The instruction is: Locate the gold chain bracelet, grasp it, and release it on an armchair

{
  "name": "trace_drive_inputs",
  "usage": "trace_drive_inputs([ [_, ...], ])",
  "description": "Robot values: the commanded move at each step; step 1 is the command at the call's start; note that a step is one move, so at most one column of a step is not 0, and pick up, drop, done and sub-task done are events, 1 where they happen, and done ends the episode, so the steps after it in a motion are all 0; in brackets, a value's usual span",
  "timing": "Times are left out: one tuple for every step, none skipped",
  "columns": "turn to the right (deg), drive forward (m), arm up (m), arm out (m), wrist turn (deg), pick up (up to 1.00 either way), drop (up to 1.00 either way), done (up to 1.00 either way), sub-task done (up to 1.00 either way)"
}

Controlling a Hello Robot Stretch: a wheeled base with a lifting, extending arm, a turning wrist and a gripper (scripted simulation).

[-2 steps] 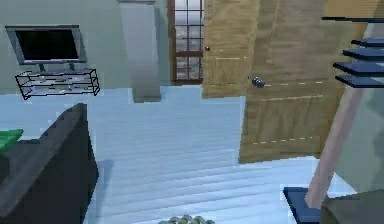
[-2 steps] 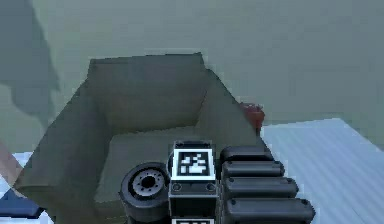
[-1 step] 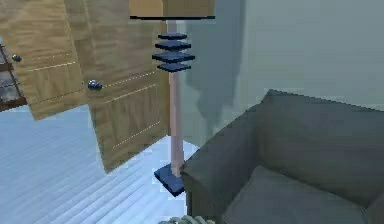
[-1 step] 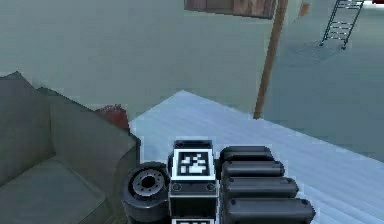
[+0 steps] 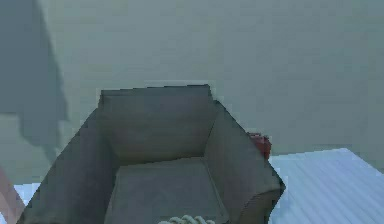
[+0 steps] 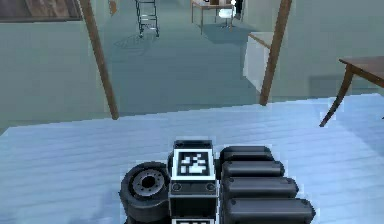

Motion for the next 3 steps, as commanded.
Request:
trace_drive_inputs([
  [15.0,0.00,0.00,0.00,0.0,0.00,0.00,0.00,0.00],
  [0.0,0.10,0.00,0.00,0.0,0.00,0.00,0.00,0.00],
  [-42.0,0.00,0.00,0.00,0.0,0.00,0.00,0.00,0.00],
])
